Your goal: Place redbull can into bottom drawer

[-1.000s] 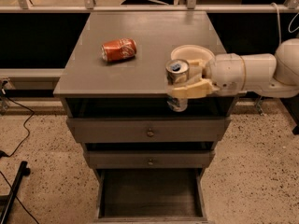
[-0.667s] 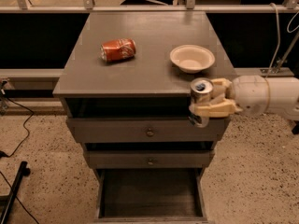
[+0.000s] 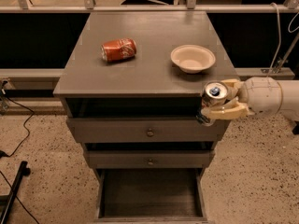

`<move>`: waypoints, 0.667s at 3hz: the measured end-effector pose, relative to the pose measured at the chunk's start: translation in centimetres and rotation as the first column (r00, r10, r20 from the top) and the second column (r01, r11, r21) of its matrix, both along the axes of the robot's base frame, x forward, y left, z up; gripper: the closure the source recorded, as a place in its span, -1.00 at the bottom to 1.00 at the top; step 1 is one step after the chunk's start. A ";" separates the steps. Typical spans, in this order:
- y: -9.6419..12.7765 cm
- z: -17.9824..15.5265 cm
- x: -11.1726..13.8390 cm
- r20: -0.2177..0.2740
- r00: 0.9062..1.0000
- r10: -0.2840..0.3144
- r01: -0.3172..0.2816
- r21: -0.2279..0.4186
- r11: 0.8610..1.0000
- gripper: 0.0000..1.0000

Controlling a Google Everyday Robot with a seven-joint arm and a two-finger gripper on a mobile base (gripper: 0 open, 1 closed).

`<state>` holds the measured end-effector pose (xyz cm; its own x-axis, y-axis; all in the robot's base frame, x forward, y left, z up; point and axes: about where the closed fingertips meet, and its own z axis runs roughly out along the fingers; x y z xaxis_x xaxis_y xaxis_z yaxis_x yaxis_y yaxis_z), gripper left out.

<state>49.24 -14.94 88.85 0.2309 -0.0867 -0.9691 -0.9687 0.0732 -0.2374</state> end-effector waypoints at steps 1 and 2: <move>-0.7 -3.5 0.3 -0.045 0.996 -0.072 0.072 -0.003 0.997 1.00; -2.5 -11.0 -0.7 -0.066 0.978 -0.197 0.195 -0.037 0.980 1.00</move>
Offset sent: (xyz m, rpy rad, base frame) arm -0.0663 -0.0544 -0.2890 -0.1149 0.1563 -0.4010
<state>48.52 -17.47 77.82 0.1389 -0.1528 -0.9784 -0.9503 0.2573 -0.1751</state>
